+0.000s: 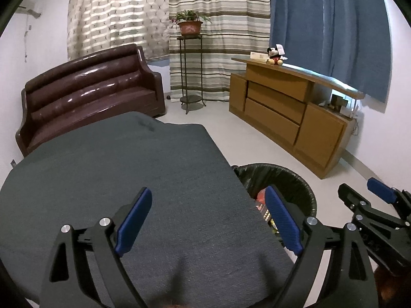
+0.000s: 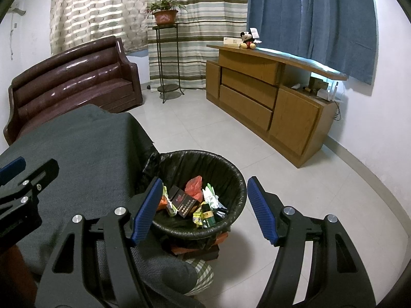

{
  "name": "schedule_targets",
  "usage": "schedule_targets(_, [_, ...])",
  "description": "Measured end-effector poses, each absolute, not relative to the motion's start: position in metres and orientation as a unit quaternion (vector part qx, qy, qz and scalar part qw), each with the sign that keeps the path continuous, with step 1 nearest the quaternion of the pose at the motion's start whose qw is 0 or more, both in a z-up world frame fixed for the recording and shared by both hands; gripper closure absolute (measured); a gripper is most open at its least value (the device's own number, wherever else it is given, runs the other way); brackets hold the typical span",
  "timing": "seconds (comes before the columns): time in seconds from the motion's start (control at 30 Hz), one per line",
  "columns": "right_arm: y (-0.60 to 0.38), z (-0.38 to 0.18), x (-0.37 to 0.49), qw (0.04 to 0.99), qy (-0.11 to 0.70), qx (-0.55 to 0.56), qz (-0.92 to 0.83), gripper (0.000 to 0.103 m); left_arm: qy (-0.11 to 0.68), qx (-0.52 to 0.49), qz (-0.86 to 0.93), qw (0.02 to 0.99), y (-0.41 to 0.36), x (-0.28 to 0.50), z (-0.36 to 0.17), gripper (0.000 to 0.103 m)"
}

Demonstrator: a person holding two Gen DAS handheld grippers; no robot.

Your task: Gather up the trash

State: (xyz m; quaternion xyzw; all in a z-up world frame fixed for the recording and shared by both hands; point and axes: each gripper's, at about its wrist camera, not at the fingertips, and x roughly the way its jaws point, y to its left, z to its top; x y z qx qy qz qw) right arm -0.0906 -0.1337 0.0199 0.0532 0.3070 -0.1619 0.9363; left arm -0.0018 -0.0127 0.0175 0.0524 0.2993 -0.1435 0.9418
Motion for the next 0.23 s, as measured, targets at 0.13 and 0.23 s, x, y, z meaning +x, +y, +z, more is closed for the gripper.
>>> schedule_targets(0.13, [-0.131,0.013,-0.089,0.936,0.31,0.048,-0.159,0.033,0.326,0.056,-0.131,0.935,-0.006,0.007,0.008,0.016])
schedule_targets(0.23, [-0.125,0.006,-0.085,0.935,0.317,0.041,-0.156,0.031,0.342,0.054,-0.118,0.931,0.005,0.013,0.003,0.016])
